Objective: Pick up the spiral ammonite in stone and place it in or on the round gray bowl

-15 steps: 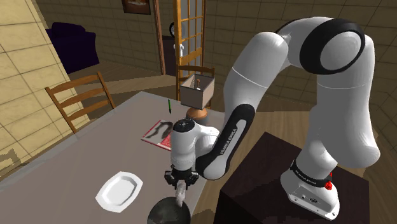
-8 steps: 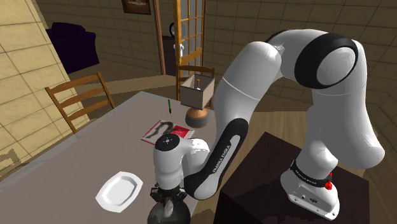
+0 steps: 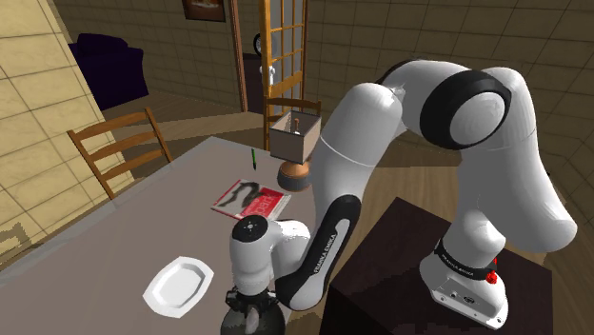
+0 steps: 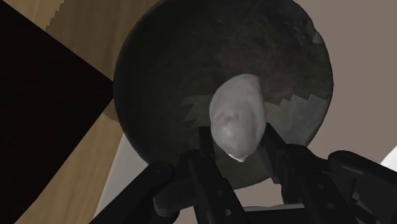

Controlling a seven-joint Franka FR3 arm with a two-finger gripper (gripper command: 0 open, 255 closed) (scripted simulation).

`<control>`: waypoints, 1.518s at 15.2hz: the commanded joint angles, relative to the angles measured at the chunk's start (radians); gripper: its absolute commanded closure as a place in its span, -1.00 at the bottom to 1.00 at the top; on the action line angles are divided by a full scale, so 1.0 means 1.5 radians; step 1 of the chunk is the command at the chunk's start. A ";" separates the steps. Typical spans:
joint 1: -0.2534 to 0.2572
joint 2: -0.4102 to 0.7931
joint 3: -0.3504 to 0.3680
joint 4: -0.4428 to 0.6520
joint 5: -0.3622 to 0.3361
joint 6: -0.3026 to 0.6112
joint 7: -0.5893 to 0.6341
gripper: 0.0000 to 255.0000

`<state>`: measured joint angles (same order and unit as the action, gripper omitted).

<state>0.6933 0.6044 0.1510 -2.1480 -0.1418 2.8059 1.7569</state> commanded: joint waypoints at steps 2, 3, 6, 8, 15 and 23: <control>0.004 0.027 -0.007 0.010 -0.005 0.018 0.002 1.00; 0.006 0.036 -0.009 0.013 -0.006 0.023 0.003 1.00; 0.009 0.049 -0.012 0.019 -0.008 0.031 0.004 1.00; 0.009 0.049 -0.012 0.019 -0.008 0.031 0.004 1.00; 0.010 0.049 -0.012 0.022 -0.007 0.028 0.004 -1.00; -0.012 -0.038 0.010 -0.019 0.007 -0.020 -0.008 -1.00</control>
<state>0.6785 0.5563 0.1633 -2.1733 -0.1337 2.7842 1.7480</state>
